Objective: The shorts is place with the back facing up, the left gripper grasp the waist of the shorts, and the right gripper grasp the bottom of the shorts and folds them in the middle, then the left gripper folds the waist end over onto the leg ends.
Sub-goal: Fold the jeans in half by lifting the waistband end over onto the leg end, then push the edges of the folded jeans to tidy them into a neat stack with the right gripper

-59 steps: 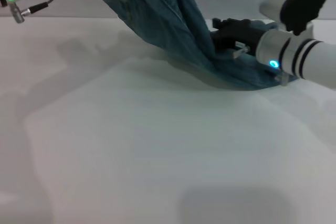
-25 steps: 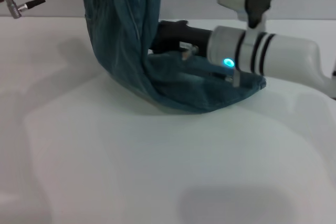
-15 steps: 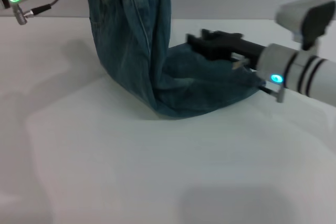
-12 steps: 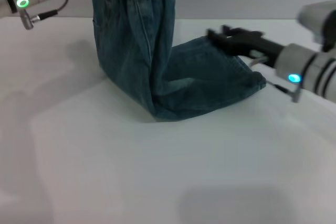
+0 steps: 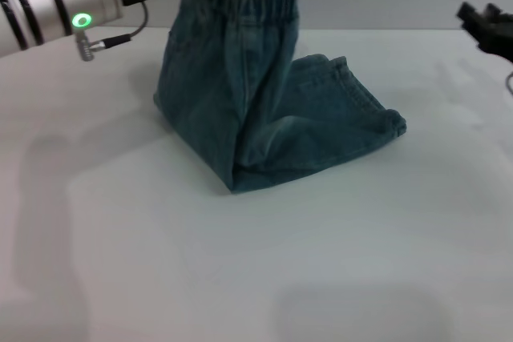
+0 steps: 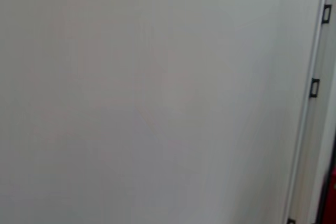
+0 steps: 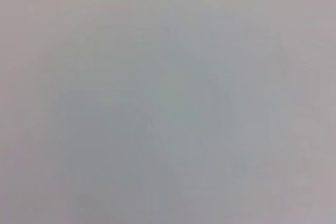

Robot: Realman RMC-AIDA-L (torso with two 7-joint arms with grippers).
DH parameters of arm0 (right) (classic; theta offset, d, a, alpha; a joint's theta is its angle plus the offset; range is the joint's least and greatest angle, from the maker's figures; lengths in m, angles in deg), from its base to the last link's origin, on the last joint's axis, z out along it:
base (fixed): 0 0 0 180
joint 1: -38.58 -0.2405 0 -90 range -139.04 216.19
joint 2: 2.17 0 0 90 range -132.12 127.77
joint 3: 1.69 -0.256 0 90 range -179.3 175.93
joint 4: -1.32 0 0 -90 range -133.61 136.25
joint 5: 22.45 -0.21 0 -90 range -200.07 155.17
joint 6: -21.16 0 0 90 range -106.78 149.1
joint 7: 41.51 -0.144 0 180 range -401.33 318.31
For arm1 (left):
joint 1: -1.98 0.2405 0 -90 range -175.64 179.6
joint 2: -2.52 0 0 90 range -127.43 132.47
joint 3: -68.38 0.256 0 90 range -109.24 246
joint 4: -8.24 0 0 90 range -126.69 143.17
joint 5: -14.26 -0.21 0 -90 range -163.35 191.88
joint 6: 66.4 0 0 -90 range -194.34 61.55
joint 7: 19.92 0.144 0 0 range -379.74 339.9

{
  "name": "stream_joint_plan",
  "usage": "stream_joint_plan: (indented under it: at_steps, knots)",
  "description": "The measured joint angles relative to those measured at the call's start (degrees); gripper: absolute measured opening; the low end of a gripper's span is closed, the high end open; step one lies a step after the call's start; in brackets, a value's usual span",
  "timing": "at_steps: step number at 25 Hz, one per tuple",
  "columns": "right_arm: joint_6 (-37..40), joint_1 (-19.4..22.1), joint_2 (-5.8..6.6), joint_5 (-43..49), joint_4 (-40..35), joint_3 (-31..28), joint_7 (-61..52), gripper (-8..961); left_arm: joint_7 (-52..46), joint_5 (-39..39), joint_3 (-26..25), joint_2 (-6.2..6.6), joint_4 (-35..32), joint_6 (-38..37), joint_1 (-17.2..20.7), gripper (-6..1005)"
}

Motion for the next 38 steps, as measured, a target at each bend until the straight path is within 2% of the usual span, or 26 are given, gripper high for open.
stream_joint_plan:
  at_steps: [11,16,19,24,28,30,31,33,38]
  knots:
    - [0.0,1.0,0.08,-1.1,-0.1,0.5,0.2,453,1.1,12.1,13.4,-0.09,3.5,9.1,-2.3,151]
    - [0.2,1.1,0.07,-1.1,-0.1,0.4,0.2,453,1.3,14.2,13.7,-0.03,3.4,9.3,-1.2,167]
    - [0.3,1.1,0.04,-1.1,-0.3,0.2,0.2,453,2.0,15.4,13.6,0.06,3.2,9.1,-0.3,277]
    - [2.0,1.0,0.09,-0.9,-0.9,0.8,0.0,454,6.8,21.2,13.5,0.18,3.0,7.9,3.2,464]
    - [7.3,0.7,0.47,1.2,-2.7,2.9,-2.9,454,11.9,25.2,13.4,0.25,3.3,7.6,6.6,618]
    - [10.8,0.7,0.95,3.6,-4.9,4.5,-5.9,454,17.1,28.8,13.4,0.23,4.2,7.3,8.8,755]
    - [14.9,0.6,1.55,6.6,-7.4,5.4,-9.9,454,22.3,33.1,13.4,0.16,5.7,6.7,11.0,823]
    - [17.5,0.5,1.95,8.3,-9.0,5.8,-12.3,454,24.2,35.1,13.4,0.16,6.5,6.0,11.7,832]
    - [30.7,-1.9,4.54,16.7,-14.9,6.7,-25.3,454,34.3,46.5,13.4,0.30,9.7,2.9,16.6,846]
